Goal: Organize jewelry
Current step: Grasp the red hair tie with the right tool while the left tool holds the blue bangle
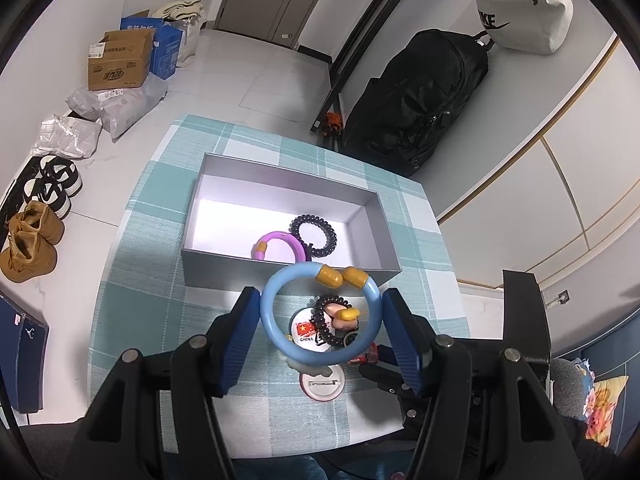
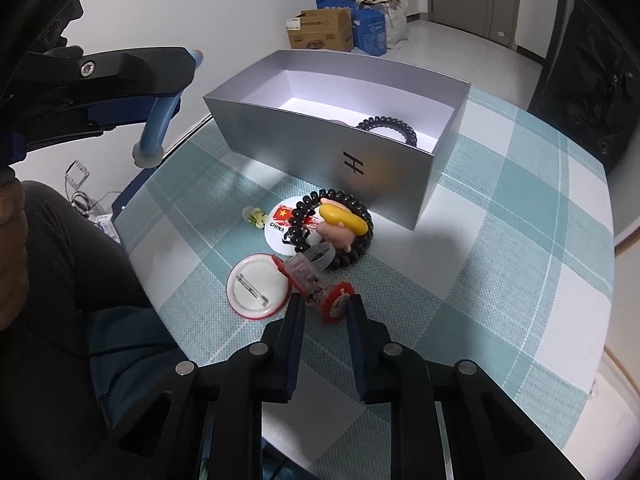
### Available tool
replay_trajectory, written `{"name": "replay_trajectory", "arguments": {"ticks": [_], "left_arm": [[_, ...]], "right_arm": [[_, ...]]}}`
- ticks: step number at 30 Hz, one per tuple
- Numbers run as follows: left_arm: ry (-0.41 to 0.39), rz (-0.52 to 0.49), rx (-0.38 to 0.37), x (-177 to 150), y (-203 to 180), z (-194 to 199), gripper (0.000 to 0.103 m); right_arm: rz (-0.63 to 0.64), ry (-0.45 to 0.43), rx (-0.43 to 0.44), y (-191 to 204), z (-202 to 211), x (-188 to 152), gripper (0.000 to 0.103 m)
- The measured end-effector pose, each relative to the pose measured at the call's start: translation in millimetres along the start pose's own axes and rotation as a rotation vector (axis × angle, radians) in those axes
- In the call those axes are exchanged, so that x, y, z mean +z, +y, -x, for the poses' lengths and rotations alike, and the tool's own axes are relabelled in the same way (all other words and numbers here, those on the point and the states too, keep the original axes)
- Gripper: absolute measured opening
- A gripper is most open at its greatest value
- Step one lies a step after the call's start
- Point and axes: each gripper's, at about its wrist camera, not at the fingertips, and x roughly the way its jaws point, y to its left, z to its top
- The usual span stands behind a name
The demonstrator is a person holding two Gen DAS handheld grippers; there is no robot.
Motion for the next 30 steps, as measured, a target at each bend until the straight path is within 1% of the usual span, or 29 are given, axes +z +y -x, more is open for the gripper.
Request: {"name": "replay_trajectory", "arguments": {"ticks": [2, 3, 4, 10, 18, 20, 21, 22, 23, 25, 26, 30], "left_arm": [[0.0, -0.002, 0.001, 0, -1, -1, 0.058], [0.0, -0.002, 0.002, 1, -2, -1, 0.058], [0.001, -0.002, 0.001, 1, -2, -1, 0.058], [0.009, -0.004, -0.001, 1, -6, -5, 0.058], [0.009, -0.001, -0.002, 2, -9, -7, 0.058], [0.013, 0.004, -0.005, 3, -8, -7, 0.058], [0.014, 0.008, -0.007, 3, -7, -7, 0.058], [0.015, 0.011, -0.009, 4, -7, -7, 0.058], [0.016, 0.015, -0.012, 4, -6, -8, 0.058], [0.015, 0.019, -0.016, 5, -6, -8, 0.058], [0.015, 0.018, -0.015, 6, -7, -8, 0.058], [0.02, 0.021, -0.013, 6, -6, -10, 0.058]], "right_arm": [[-0.003, 0.0, 0.002, -2, 2, -1, 0.016], [-0.005, 0.002, -0.001, -3, 3, -1, 0.009], [-0.009, 0.004, -0.003, -5, 5, -2, 0.005], [-0.032, 0.01, -0.007, -13, 9, -4, 0.004], [-0.054, -0.013, 0.007, -16, 16, 0, 0.003], [-0.058, -0.021, 0.014, -15, 17, 1, 0.007], [-0.062, -0.024, 0.044, -15, 19, 2, 0.007], [-0.063, -0.03, 0.05, -15, 19, 3, 0.008], [-0.059, -0.034, 0.05, -14, 19, 4, 0.011], [-0.041, -0.027, 0.034, -9, 15, 5, 0.029], [-0.034, -0.019, 0.023, -8, 12, 6, 0.031], [-0.027, -0.004, 0.006, -6, 2, 8, 0.031]]}}
